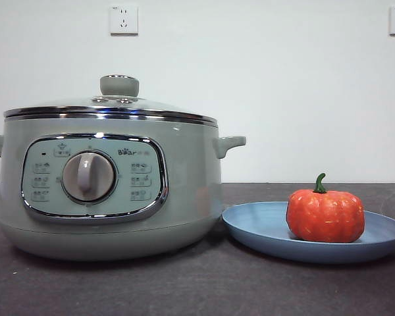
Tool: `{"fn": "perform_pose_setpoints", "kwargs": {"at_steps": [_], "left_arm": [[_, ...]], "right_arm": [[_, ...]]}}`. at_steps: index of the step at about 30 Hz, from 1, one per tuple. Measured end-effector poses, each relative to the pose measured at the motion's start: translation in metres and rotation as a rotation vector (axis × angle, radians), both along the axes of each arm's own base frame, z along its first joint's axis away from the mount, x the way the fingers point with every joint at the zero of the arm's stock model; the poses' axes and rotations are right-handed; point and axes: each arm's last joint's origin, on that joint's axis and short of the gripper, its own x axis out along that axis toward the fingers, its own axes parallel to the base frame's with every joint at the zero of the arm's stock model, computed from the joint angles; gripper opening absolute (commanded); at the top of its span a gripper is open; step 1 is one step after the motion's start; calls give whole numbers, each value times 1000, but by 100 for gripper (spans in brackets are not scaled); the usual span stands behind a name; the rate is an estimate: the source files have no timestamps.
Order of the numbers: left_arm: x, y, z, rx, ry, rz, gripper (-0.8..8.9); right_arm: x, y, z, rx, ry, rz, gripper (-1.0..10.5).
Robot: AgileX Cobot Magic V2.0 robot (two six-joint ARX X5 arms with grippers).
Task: Take the pumpkin out from the steamer,put the pumpkin in the blue plate,close the lid
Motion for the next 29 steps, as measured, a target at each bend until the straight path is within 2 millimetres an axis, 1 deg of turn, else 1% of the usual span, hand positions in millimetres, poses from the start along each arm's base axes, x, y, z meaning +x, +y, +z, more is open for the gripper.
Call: {"fn": "perform_pose_setpoints", "kwargs": {"at_steps": [1, 7, 29], "left_arm": [[0, 0, 0, 0, 0, 0, -3], [0, 0, 0, 0, 0, 0, -3], [0, 0, 0, 0, 0, 0, -3]], "right_arm": [[0, 0, -3, 2, 14, -1, 1], [1, 0, -4, 6, 32, -5, 1], [1, 0, -5, 6, 35, -5, 1]]}}
